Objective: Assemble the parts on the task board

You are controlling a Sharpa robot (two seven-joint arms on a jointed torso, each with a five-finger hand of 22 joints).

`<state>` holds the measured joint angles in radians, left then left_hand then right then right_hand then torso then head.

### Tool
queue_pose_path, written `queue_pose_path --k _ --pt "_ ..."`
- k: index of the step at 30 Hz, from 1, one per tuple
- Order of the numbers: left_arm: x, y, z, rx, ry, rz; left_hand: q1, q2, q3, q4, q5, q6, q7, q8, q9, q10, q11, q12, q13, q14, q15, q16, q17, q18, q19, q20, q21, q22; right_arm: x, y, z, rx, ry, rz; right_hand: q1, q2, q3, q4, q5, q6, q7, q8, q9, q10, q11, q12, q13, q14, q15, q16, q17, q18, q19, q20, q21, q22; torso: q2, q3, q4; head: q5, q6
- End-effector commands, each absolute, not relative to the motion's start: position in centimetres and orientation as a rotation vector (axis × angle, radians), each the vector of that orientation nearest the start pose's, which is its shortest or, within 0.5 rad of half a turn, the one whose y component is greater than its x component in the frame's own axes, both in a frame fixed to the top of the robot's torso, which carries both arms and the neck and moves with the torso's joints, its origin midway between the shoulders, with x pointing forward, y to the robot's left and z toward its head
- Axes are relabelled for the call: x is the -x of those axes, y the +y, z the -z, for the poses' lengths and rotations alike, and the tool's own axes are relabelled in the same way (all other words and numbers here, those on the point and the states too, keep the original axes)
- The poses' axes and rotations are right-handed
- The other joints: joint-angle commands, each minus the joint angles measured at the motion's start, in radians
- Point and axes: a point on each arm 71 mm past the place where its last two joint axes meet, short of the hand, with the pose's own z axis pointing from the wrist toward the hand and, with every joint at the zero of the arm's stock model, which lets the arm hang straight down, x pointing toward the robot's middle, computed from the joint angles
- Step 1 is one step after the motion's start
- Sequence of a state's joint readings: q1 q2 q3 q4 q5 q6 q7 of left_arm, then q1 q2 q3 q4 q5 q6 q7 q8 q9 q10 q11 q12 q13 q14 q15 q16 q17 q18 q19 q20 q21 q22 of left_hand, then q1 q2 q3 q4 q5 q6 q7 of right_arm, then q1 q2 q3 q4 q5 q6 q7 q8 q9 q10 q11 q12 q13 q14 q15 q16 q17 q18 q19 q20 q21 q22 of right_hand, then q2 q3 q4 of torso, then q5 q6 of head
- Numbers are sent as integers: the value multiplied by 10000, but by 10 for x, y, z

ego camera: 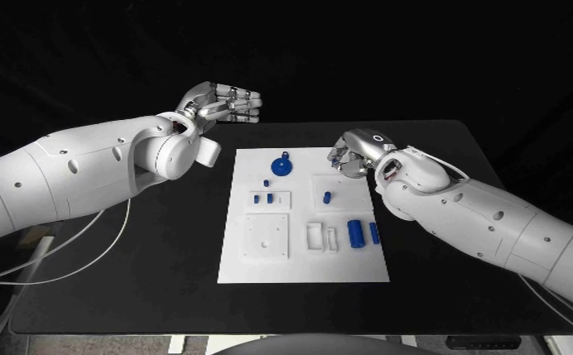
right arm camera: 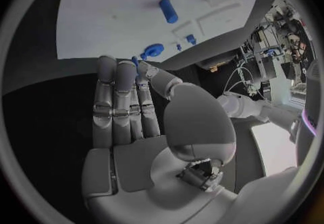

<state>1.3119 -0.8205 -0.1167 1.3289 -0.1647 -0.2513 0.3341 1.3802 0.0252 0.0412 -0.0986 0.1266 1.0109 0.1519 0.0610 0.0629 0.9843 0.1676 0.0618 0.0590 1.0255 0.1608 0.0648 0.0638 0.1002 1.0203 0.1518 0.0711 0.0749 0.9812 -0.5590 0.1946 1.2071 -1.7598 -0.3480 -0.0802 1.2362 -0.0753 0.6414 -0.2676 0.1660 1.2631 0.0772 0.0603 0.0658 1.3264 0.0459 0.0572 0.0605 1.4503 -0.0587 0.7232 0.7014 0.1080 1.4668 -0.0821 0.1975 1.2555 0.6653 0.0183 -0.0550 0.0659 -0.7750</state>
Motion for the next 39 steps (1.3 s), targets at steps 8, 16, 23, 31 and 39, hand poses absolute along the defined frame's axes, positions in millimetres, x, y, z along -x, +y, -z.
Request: queue_pose_path --k 8,16,23,31,39 --pt "-535 256 158 8964 14510 13633 7 116 -33 -9 -35 75 -1 23 14 14 28 34 -9 -23 50 -45 -15 42 34 4 23 -15 -499 -122 223 1863 14757 -7730 11 42 -70 -9 45 72 14 33 17 214 -178 27 14 15 -50 42 17 164 323 -35 -18 23 -60 -9 -13 295 3" --pt "-539 257 158 8953 14419 13553 7 116 -33 -9 -35 75 -1 23 14 14 28 34 -9 -23 50 -45 -15 42 34 4 23 -15 -480 -97 223 2216 14758 -8545 12 52 -87 -18 85 68 16 32 17 211 -176 27 13 14 -48 39 22 173 319 -32 -15 33 -73 -24 -25 546 29" --pt "-541 253 159 8917 14420 13589 12 127 -33 10 -35 71 -3 21 13 25 22 34 -9 -17 39 -44 -14 35 35 -1 23 -15 -467 -76 230 2732 14957 -8894 9 60 -95 -21 94 65 16 31 17 212 -176 29 14 14 -47 38 25 175 317 -29 -14 38 -69 -33 -1 572 92" --pt "-542 249 159 8883 14441 13638 12 127 -33 10 -35 71 -3 21 13 25 22 34 -9 -17 39 -44 -14 35 35 -1 23 -15 -456 -61 242 3235 15277 -9010 1 75 -101 -32 117 58 18 31 17 204 -173 27 13 13 -45 34 28 175 314 -28 -14 47 -67 -33 -18 638 87" --pt "-543 246 159 8856 14455 13682 12 127 -33 10 -35 71 -3 21 13 25 22 34 -9 -17 39 -44 -14 35 35 -1 23 -15 -448 -49 249 3566 15439 -9123 -12 81 -102 -49 131 55 18 31 17 201 -173 27 13 13 -45 27 28 179 310 -26 -19 54 -45 -11 0 708 74"
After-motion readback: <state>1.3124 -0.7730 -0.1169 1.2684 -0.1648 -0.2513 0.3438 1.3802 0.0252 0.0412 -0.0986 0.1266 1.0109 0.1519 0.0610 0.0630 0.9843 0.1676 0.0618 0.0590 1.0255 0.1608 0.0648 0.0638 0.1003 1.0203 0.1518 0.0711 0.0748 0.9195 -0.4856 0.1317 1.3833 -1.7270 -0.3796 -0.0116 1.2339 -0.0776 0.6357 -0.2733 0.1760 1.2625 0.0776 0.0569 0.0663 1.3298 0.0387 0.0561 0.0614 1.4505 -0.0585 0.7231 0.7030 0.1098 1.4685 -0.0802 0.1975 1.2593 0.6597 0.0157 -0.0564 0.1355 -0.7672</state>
